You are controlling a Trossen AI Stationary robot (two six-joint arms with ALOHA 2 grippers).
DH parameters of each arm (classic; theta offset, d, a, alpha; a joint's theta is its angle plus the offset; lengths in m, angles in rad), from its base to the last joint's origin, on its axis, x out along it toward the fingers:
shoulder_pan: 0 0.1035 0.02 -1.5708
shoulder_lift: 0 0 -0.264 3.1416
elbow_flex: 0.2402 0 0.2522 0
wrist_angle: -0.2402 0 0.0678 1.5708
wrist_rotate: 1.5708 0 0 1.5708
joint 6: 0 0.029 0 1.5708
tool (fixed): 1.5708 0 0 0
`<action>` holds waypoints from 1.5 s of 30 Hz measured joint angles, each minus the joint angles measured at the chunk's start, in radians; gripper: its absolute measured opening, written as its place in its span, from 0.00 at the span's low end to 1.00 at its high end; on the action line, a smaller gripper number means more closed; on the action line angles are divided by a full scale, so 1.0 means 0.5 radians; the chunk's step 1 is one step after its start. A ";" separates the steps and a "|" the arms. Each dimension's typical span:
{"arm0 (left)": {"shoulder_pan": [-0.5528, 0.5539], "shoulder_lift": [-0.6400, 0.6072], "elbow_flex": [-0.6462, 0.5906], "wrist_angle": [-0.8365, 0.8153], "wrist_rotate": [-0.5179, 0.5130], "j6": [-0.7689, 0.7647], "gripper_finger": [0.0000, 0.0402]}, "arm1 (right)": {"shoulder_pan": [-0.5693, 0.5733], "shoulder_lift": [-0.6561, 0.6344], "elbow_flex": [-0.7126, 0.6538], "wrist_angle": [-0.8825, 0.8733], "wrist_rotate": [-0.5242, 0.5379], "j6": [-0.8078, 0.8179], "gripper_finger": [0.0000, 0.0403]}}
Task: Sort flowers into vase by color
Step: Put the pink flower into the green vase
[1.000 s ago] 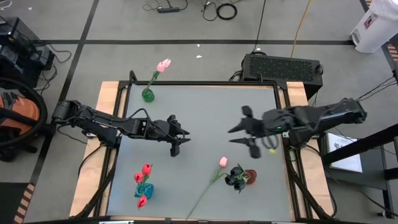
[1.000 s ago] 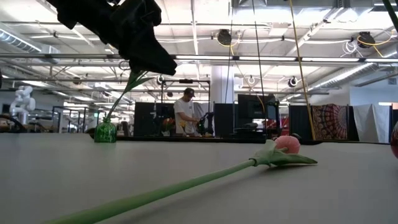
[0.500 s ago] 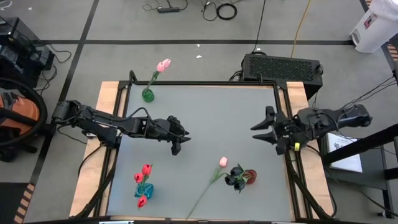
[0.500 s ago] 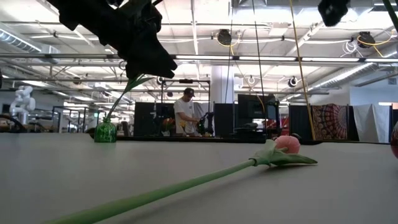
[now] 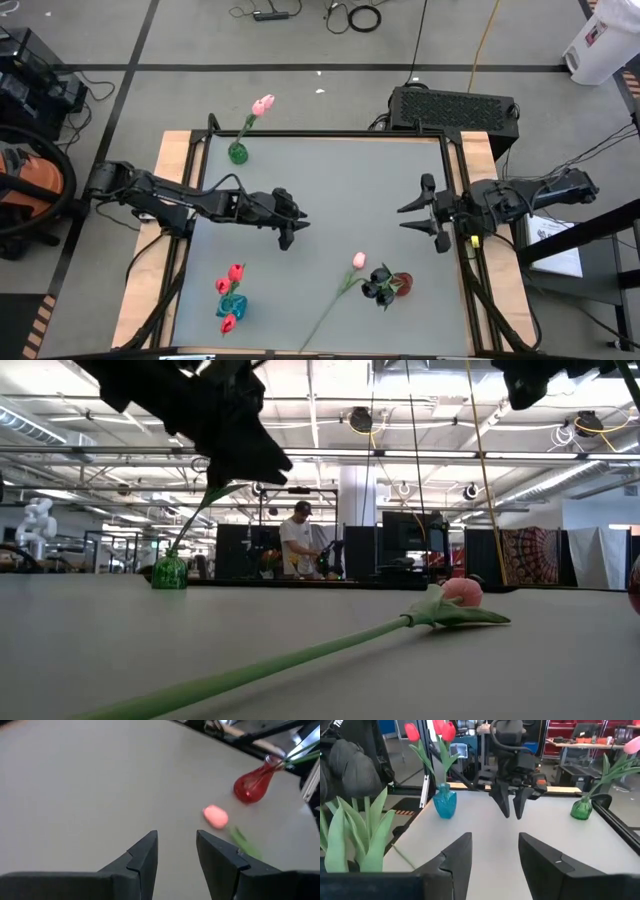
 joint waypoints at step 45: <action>-0.362 1.024 0.525 0.224 0.462 -1.312 0.35 | 0.001 0.043 0.000 -0.014 -0.008 0.031 0.38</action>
